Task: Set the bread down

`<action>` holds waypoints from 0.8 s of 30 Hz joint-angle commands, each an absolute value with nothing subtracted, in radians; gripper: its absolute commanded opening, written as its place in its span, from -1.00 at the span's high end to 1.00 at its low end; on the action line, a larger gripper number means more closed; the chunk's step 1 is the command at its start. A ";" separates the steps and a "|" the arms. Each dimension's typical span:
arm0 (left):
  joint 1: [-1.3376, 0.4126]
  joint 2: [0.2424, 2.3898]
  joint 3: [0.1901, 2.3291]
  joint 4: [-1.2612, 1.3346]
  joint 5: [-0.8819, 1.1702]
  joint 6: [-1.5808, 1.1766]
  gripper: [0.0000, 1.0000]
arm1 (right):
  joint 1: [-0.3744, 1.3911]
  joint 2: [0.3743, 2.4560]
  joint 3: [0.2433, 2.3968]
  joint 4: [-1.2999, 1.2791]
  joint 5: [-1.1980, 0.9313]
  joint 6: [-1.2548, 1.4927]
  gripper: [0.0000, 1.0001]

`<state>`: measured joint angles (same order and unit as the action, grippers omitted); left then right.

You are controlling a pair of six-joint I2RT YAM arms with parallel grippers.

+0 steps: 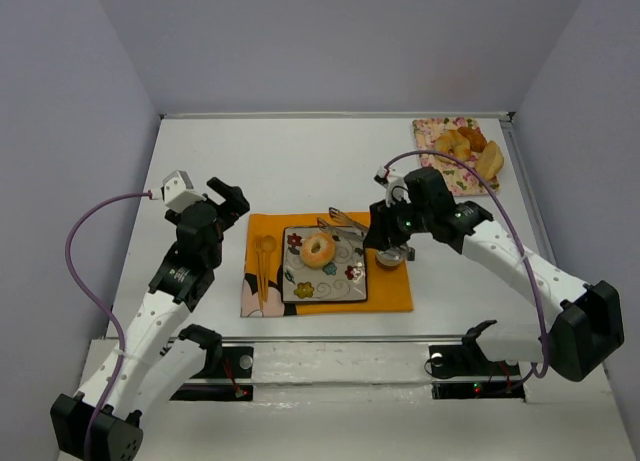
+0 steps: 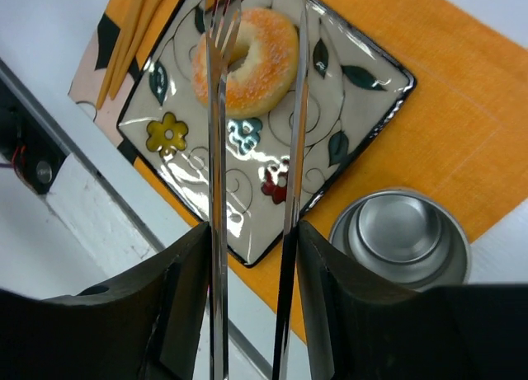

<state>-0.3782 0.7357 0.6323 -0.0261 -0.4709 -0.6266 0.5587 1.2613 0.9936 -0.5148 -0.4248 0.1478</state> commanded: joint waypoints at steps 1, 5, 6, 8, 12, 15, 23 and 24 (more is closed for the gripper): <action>-0.374 0.716 0.626 0.025 -0.479 -0.629 -0.98 | 0.568 1.210 1.090 -0.488 -0.237 0.210 0.05; -0.376 0.701 0.623 0.023 -0.480 -0.629 -0.98 | 0.480 1.190 1.129 -0.489 -0.129 0.264 0.07; -0.376 0.701 0.624 0.023 -0.480 -0.629 -0.98 | 0.450 1.184 1.137 -0.491 -0.117 0.278 0.07; -0.376 0.698 0.623 0.023 -0.480 -0.627 -0.98 | 0.335 1.167 1.155 -0.489 -0.104 0.304 0.09; -0.376 0.698 0.624 0.023 -0.477 -0.627 -0.98 | 0.169 1.164 1.186 -0.494 -0.062 0.345 0.12; -0.376 0.693 0.623 0.023 -0.477 -0.626 -0.98 | 0.094 1.187 1.204 -0.517 0.027 0.356 0.12; -0.376 0.678 0.623 0.018 -0.489 -0.623 -0.98 | -0.124 1.287 1.253 -0.557 0.190 0.385 0.05; -0.376 0.678 0.623 0.018 -0.491 -0.624 -0.98 | -0.144 1.296 1.261 -0.557 0.198 0.387 0.03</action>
